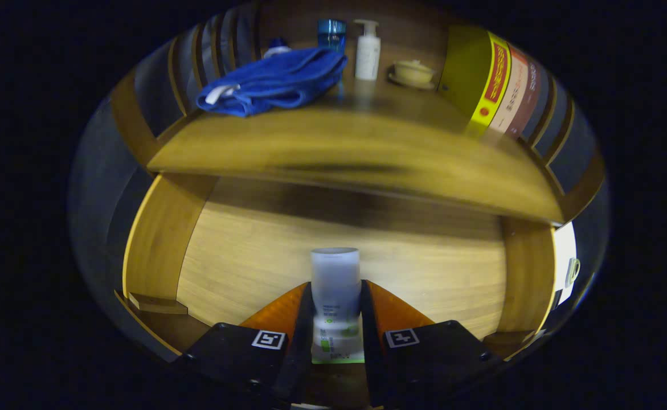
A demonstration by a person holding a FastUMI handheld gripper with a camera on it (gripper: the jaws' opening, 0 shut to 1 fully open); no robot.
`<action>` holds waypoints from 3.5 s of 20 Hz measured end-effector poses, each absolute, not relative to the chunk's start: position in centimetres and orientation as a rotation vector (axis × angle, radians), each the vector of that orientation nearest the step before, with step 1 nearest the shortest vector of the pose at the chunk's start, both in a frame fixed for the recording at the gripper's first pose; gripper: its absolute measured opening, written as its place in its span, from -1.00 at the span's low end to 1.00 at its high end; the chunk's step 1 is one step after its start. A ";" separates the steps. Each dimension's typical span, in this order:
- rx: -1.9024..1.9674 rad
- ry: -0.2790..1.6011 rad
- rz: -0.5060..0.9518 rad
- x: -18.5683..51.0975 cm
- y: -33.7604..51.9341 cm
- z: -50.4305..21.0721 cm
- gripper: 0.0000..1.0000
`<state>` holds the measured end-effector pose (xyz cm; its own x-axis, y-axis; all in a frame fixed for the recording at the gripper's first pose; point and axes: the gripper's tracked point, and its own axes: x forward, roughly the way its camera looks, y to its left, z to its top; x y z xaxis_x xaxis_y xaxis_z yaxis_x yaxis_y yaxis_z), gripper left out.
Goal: Pull open the drawer, take out the items inside it, and place them on the countertop above the cabinet.
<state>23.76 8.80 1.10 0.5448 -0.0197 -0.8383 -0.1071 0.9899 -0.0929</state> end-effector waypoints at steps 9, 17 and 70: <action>0.027 0.626 0.115 25.3 8.5 21.7 -0.01; -0.019 0.608 0.081 35.7 7.5 23.3 -0.01; -0.055 0.117 0.028 18.6 6.3 26.4 0.98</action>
<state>18.59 6.26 26.44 0.9928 0.0245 -0.1172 -0.0309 0.9981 -0.0531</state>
